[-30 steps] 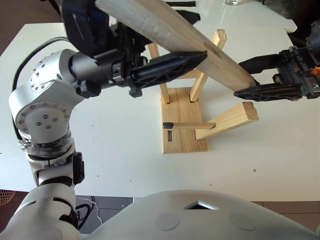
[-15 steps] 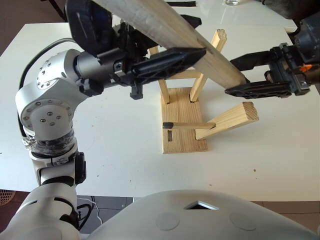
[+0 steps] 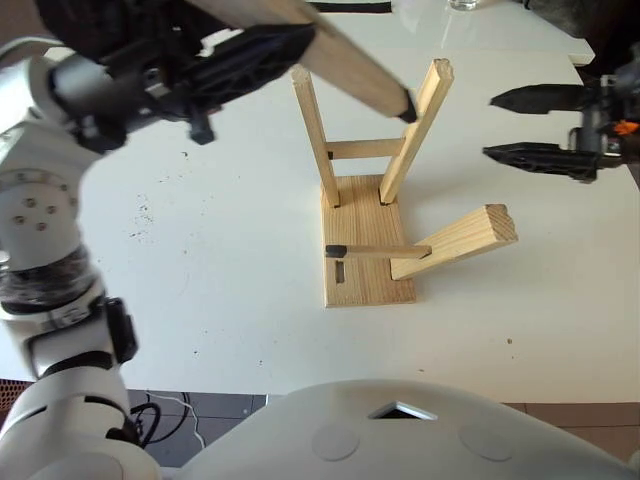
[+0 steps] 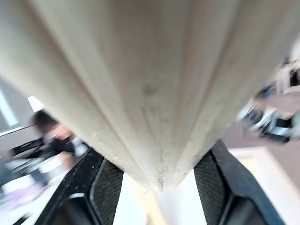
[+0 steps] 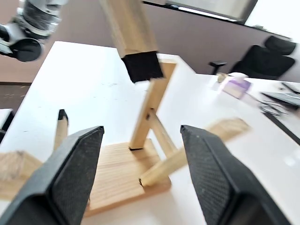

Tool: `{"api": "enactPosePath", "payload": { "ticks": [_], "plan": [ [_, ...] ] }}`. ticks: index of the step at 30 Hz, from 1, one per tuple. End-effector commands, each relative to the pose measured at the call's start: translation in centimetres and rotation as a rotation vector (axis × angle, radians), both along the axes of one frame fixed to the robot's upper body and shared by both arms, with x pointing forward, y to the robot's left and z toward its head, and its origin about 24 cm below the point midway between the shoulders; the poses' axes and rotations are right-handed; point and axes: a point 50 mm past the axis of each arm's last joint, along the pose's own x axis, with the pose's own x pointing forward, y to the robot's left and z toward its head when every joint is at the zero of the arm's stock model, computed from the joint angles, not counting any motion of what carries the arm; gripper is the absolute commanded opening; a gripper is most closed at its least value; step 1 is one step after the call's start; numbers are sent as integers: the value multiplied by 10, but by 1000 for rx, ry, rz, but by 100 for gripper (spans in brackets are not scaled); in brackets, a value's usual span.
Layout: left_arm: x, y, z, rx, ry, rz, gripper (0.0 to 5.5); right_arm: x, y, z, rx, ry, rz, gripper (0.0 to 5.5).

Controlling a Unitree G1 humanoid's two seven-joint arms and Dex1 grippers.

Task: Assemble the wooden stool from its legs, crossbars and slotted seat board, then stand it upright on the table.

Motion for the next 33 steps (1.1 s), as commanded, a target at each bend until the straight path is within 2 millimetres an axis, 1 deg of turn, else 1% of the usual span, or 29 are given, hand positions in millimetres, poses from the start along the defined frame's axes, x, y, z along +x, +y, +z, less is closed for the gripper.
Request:
{"api": "enactPosePath", "payload": {
  "ticks": [1, 3, 6, 9, 11, 14, 17, 19, 24, 29, 33],
  "plan": [
    [-12, 25, -13, 141, 45, 80, 205, -16, -20, -8, 3, 6, -116, 300],
    [-14, 28, -38, 221, 107, 87, 205, -21, -26, -11, 16, 5, -157, 300],
    [-20, 22, -72, 251, 188, 51, 205, -20, -29, -16, 23, 3, -205, 300],
    [-25, 15, -96, 255, 245, 30, 205, -20, -24, -22, 17, 13, -201, 300],
    [-29, 12, -108, 264, 272, 14, 205, -20, -21, -25, 4, 16, -195, 300],
    [-35, 7, -115, 273, 283, -14, 205, -19, -20, -27, -8, 17, -185, 300],
    [-44, -1, -123, 303, 306, -92, 205, -18, -18, -29, -14, 17, -179, 300],
    [-46, -4, -127, 321, 315, -119, 205, -17, -16, -31, -19, 17, -175, 300],
    [-45, -8, -134, 348, 321, -146, 205, -17, -12, -35, -26, 17, -167, 300],
    [-39, -11, -143, 388, 306, -133, 205, -19, -8, -38, -29, 24, -161, 300],
    [-35, -10, -141, 397, 288, -119, 205, -19, -7, -40, -32, 26, -159, 300]
  ]
}}
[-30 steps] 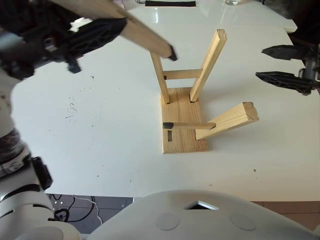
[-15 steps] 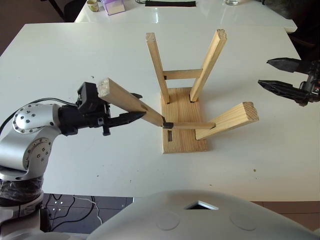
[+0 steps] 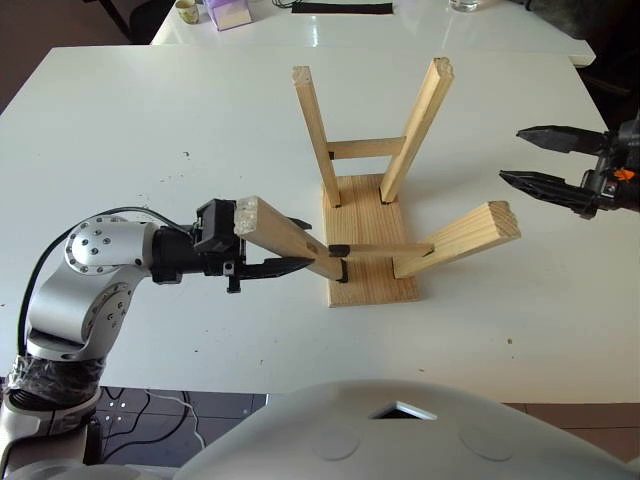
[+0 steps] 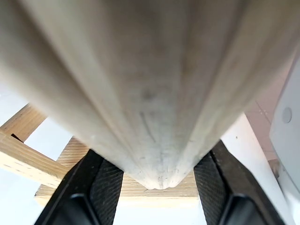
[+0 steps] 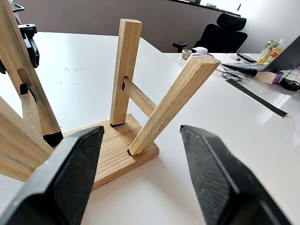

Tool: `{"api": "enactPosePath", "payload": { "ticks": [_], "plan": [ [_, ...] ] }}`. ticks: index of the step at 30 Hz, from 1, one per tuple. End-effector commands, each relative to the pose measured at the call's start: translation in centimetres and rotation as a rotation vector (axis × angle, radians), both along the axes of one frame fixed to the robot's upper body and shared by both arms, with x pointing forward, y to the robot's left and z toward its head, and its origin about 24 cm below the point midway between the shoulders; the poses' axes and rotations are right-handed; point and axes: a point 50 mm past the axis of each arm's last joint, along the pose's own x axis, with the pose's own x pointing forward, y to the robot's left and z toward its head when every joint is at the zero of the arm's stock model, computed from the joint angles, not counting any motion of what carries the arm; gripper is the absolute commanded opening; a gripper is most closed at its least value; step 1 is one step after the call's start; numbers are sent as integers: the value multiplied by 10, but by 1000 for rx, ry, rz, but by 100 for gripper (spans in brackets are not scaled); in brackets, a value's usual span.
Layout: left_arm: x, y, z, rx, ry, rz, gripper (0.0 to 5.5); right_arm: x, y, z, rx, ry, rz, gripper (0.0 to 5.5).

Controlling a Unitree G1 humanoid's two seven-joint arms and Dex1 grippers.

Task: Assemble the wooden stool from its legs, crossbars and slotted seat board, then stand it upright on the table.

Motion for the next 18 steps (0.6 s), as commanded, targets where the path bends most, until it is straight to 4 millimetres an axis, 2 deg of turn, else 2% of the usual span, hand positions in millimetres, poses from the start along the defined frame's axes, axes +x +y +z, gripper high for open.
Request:
{"api": "enactPosePath", "payload": {
  "ticks": [1, 5, 10, 18],
  "plan": [
    [5, 2, -3, 56, 1, 25, 205, -1, 4, -2, -13, -4, 6, 300],
    [9, 6, -4, 104, -4, 23, 205, -3, 6, -4, -12, -4, -1, 300],
    [8, 12, -17, 220, 53, 4, 205, -7, 9, -7, -10, -2, -5, 300],
    [18, 16, -26, 230, 126, 54, 205, -10, 14, -12, -14, 6, -9, 300]
  ]
}}
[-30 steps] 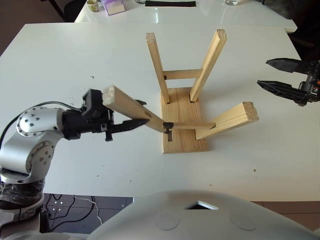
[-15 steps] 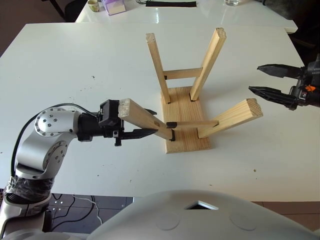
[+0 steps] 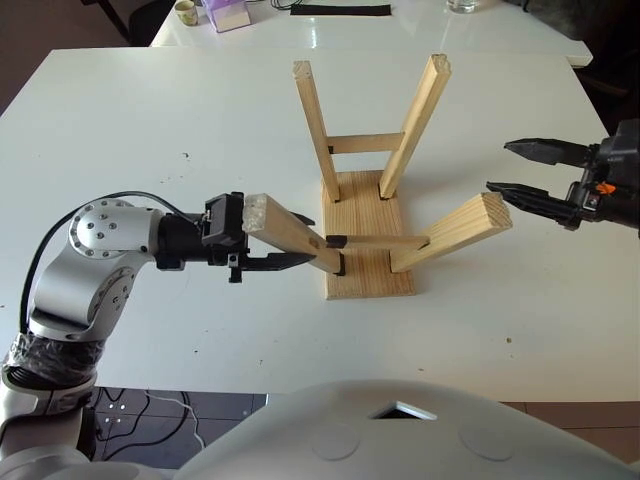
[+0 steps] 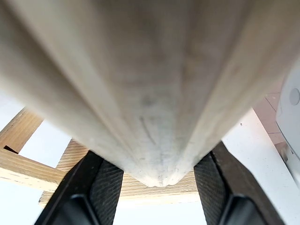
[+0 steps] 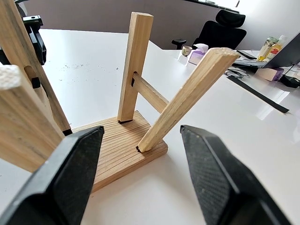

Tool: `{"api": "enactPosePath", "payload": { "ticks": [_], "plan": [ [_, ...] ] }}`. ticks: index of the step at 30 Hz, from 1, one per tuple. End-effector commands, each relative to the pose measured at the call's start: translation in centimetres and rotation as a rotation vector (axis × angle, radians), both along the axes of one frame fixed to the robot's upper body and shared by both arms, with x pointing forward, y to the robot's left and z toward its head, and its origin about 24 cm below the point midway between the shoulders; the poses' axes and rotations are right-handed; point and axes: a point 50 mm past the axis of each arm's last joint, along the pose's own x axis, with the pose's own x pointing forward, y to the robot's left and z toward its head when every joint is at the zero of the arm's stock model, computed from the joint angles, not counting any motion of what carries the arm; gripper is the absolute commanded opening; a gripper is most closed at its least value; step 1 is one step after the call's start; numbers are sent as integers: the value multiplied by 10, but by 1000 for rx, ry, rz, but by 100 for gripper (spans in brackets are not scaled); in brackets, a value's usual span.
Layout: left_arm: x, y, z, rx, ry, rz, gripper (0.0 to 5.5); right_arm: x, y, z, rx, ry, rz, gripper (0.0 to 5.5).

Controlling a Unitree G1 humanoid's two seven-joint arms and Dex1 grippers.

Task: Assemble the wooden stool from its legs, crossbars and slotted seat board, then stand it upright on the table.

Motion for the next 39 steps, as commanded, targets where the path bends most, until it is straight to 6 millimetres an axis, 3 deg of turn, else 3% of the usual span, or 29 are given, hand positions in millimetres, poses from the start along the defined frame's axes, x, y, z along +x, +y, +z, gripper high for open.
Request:
{"api": "enactPosePath", "payload": {
  "ticks": [1, 9, 19, 28, 39],
  "plan": [
    [7, 19, -26, 151, 156, 121, 205, -3, 3, -4, -15, 10, 2, 300],
    [17, 36, -27, 260, 107, 154, 205, -5, 4, -5, -21, 11, -5, 300],
    [20, 35, -16, 281, 63, 116, 205, -8, 6, -6, -25, 13, -11, 300],
    [38, 28, -37, 223, 217, 133, 205, -8, 12, -13, -38, 22, 2, 300],
    [45, 16, -55, 341, 188, 61, 205, -11, 28, -14, -30, 21, 65, 300]
  ]
}}
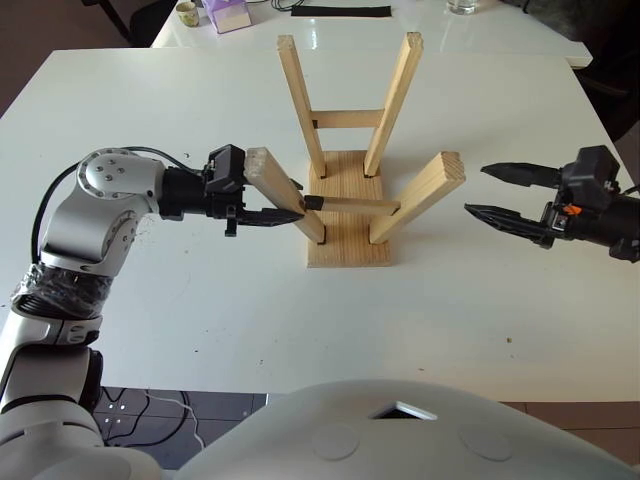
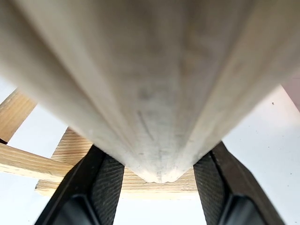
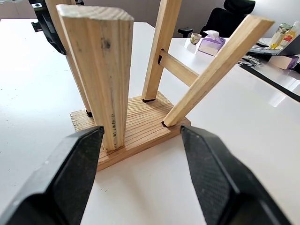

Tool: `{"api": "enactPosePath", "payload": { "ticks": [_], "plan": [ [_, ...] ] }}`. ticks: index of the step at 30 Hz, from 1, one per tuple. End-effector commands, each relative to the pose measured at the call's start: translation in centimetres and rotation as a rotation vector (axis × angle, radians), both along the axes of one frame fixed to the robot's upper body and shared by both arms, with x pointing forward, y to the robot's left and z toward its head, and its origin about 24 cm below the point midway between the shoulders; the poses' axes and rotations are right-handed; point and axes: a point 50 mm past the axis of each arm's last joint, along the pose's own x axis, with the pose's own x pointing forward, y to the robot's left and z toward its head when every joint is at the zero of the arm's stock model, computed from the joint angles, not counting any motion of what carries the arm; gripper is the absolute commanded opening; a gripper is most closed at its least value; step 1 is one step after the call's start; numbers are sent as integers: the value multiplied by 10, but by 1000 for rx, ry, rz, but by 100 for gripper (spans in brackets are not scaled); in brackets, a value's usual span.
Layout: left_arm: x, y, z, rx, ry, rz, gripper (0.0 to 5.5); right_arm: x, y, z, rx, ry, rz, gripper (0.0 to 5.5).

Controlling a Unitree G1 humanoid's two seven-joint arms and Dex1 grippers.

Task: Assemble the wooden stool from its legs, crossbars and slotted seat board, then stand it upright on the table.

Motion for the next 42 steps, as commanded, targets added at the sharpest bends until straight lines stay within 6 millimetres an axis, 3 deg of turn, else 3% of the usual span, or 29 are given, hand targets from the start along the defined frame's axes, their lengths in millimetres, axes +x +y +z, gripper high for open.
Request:
{"api": "enactPosePath", "payload": {
  "ticks": [1, 16, 21, 23, 29, 33, 37, 42],
  "plan": [
    [-7, 5, -56, 242, 173, 46, 205, -3, 14, 6, 8, -34, 56, 300],
    [12, -3, -58, 216, 243, 80, 205, -10, 27, 61, 315, -192, 117, 300],
    [18, -5, -61, 211, 257, 118, 205, -9, 54, 74, 394, -246, 159, 300],
    [19, -5, -61, 215, 254, 122, 205, -8, 72, 75, 409, -263, 168, 300],
    [21, -8, -64, 239, 239, 121, 205, 17, 114, 62, 425, -230, -15, 300],
    [20, -9, -69, 270, 220, 123, 205, 21, 140, 55, 475, -189, -69, 300],
    [19, -11, -73, 270, 222, 131, 205, 18, 157, 45, 490, -155, -87, 244],
    [18, -13, -76, 269, 218, 142, 205, 21, 164, 37, 516, -133, -184, 169]
  ]
}}
